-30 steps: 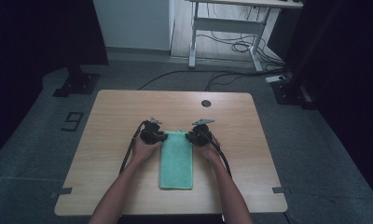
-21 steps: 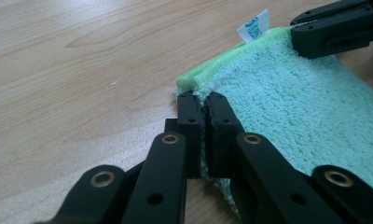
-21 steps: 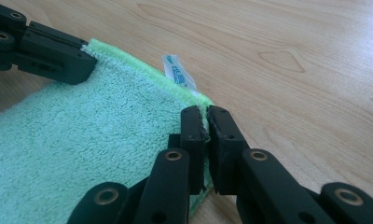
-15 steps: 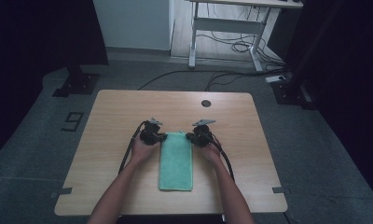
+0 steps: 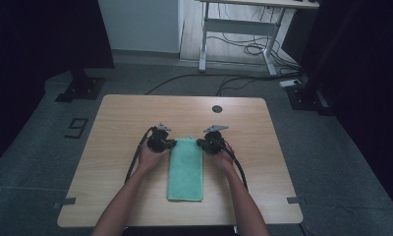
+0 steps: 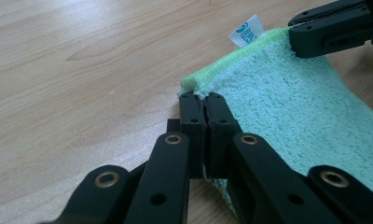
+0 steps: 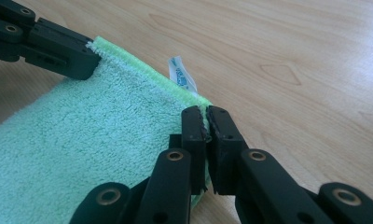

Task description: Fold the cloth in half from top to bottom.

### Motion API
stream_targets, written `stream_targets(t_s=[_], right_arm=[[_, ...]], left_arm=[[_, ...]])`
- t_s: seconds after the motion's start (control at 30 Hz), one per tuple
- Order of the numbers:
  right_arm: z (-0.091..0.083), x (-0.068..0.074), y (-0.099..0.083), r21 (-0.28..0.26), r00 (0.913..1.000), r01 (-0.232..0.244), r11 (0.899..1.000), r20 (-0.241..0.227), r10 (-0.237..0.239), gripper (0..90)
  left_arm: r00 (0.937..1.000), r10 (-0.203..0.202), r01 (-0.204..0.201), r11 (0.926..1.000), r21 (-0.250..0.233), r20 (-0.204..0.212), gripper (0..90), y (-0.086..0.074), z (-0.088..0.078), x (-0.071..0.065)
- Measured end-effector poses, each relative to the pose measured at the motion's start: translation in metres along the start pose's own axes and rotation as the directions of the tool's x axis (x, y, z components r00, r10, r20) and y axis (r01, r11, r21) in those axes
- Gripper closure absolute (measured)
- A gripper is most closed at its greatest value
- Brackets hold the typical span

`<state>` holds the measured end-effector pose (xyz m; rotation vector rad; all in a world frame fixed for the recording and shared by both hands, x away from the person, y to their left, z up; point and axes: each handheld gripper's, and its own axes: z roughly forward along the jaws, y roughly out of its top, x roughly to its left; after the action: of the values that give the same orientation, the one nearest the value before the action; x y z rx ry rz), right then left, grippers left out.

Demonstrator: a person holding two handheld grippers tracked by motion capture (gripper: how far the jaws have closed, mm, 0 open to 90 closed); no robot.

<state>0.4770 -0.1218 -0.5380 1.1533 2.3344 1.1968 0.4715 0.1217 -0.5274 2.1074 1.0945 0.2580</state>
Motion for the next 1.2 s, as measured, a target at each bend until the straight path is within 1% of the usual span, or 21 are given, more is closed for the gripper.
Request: stream_targets(t_s=[0.1,0.37,0.53,0.6,0.63,0.67,0.73,0.9,1.0,1.1,1.2], right_arm=[[-0.004,0.001,0.002,-0.017,1.0000,0.006,1.000,0.005,-0.006,85.3],[-0.013,0.004,0.007,-0.047,0.9996,0.022,0.999,0.018,-0.021,85.2],[-0.019,0.002,0.012,-0.072,0.9989,0.034,0.997,0.035,-0.031,85.3],[-0.022,0.001,0.015,-0.087,0.9985,0.037,0.996,0.043,-0.034,85.3],[-0.024,0.000,0.016,-0.098,0.9984,0.039,0.994,0.045,-0.035,85.2],[-0.026,-0.001,0.016,-0.109,0.9985,0.036,0.993,0.045,-0.031,85.3],[-0.029,-0.002,0.018,-0.108,0.9988,0.027,0.994,0.043,-0.023,85.2],[-0.033,0.000,0.018,-0.112,0.9986,0.037,0.993,0.042,-0.032,85.1],[-0.036,0.003,0.016,-0.118,0.9990,0.033,0.992,0.033,-0.030,85.0],[-0.040,0.006,0.016,-0.127,0.9991,0.037,0.991,0.026,-0.034,85.0],[-0.045,0.009,0.017,-0.134,0.9989,0.045,0.990,0.020,-0.043,85.0]], left_arm=[[1.0000,-0.001,0.001,0.9999,-0.012,0.000,88.0,0.001,-0.002,-0.001],[0.9997,0.023,-0.023,0.9990,-0.038,-0.007,88.0,0.008,-0.010,-0.003],[0.9992,0.040,-0.040,0.9975,-0.057,-0.008,87.9,0.017,-0.016,-0.006],[0.9990,0.043,-0.044,0.9954,-0.085,-0.008,87.9,0.020,-0.018,-0.007],[0.9990,0.045,-0.045,0.9950,-0.090,-0.004,87.8,0.021,-0.019,-0.008],[0.9989,0.046,-0.046,0.9947,-0.092,0.001,87.9,0.022,-0.020,-0.008],[0.9984,0.056,-0.056,0.9938,-0.097,-0.004,87.8,0.023,-0.021,-0.011],[0.9975,0.071,-0.071,0.9918,-0.106,-0.006,87.8,0.021,-0.025,-0.014],[0.9964,0.084,-0.084,0.9904,-0.109,-0.005,87.7,0.019,-0.029,-0.015],[0.9961,0.088,-0.088,0.9894,-0.116,-0.002,87.7,0.018,-0.033,-0.016],[0.9953,0.097,-0.096,0.9867,-0.131,-0.002,87.5,0.015,-0.038,-0.017]])
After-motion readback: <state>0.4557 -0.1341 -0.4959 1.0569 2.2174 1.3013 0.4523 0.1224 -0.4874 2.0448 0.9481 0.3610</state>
